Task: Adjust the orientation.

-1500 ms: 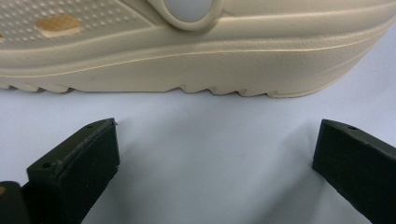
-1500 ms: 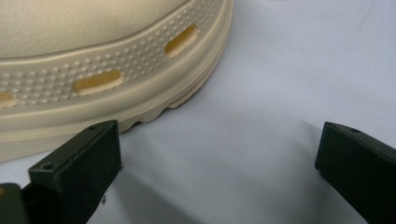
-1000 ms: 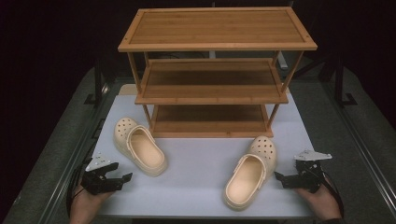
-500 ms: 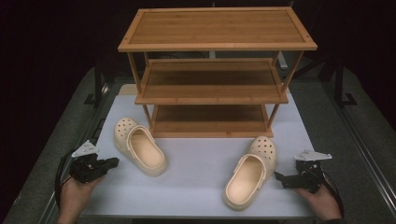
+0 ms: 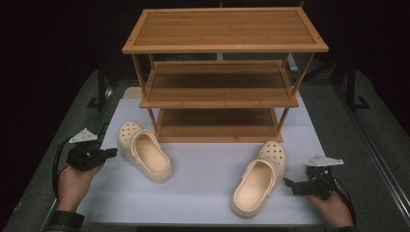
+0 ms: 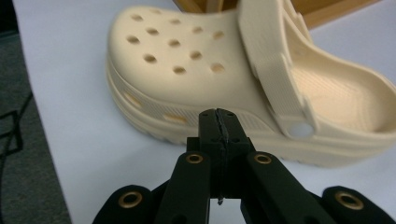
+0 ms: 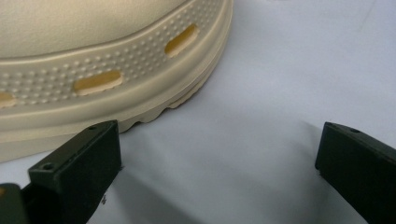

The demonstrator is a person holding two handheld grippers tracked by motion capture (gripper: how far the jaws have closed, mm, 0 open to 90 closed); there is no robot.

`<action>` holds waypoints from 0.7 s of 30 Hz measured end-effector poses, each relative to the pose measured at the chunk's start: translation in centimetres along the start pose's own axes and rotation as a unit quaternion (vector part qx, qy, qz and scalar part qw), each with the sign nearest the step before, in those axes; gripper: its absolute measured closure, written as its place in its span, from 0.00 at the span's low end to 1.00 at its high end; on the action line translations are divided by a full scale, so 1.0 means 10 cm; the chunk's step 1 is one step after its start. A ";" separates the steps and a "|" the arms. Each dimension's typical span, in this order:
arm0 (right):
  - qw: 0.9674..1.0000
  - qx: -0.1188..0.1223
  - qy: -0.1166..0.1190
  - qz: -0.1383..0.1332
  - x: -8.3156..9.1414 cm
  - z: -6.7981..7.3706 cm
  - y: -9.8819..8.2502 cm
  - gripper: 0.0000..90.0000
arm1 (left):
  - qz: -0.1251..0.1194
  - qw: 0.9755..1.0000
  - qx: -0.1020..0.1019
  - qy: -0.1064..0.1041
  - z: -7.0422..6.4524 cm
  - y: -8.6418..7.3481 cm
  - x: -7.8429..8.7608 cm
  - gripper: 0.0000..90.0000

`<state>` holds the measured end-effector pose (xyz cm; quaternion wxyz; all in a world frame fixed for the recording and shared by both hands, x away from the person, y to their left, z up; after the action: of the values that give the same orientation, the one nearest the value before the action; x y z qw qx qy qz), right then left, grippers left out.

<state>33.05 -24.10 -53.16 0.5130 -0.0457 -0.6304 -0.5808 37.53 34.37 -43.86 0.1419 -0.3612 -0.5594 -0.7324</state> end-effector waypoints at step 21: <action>1.000 0.000 0.000 0.000 0.00 0.00 0.00 0.00 | -0.004 0.999 -0.001 0.036 0.46 0.66 -0.45 1.00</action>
<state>33.06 -24.09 -53.17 0.5131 -0.0456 -0.6304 -0.5808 46.47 35.53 -41.69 0.1591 -0.3325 -0.5546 -0.7461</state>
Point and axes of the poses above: each handheld gripper's, and its own axes: x roughly backward along the jaws, y roughly out of its top, z roughly to its left, the point moved 10 cm from there along -x, roughly forward along the jaws, and after that the axes turned 14 degrees about y, right-handed, at the moved point
